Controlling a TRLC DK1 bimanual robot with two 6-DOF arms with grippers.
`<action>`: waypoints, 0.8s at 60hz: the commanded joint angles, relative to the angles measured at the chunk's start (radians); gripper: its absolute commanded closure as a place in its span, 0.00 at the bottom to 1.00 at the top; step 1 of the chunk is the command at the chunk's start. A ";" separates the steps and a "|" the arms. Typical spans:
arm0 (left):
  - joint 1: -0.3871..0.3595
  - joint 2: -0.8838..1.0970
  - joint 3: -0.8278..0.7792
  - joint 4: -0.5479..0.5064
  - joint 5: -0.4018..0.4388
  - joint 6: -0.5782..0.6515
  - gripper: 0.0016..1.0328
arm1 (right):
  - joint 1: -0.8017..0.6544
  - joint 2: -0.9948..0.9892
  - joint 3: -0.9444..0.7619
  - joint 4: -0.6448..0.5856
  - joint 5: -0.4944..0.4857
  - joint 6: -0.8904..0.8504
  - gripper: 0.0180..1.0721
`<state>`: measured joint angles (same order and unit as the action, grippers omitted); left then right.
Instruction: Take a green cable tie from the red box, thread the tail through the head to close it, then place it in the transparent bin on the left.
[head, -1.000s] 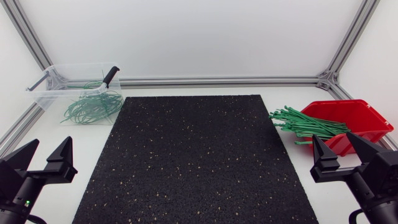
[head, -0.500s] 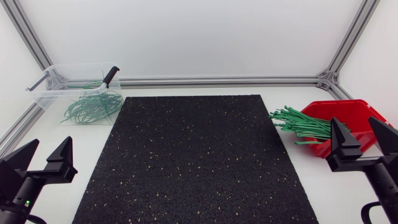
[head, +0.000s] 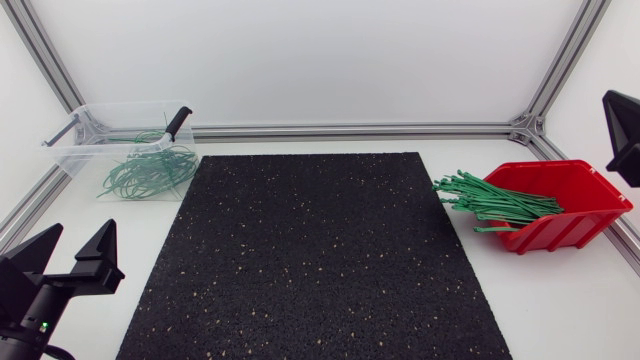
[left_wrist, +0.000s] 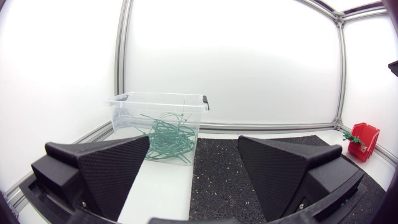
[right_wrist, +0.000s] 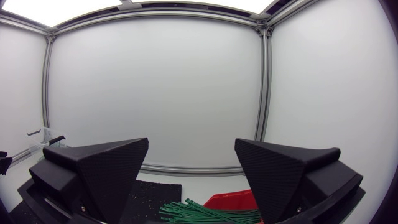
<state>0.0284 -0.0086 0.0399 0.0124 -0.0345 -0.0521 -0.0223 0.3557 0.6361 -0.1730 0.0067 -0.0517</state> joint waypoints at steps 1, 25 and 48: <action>0.008 -0.007 -0.041 -0.009 -0.001 0.000 0.04 | 0.001 0.083 0.105 -0.069 0.010 0.016 0.04; 0.008 -0.007 -0.041 -0.009 -0.001 0.000 0.04 | -0.008 0.465 0.494 -0.536 -0.042 -0.188 0.04; 0.007 -0.007 -0.041 -0.011 -0.001 0.000 0.04 | -0.077 0.743 0.593 -0.744 -0.077 -0.674 0.07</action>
<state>0.0284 -0.0086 0.0399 0.0120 -0.0345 -0.0521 -0.0891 1.0519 1.2030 -0.8814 -0.0628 -0.6132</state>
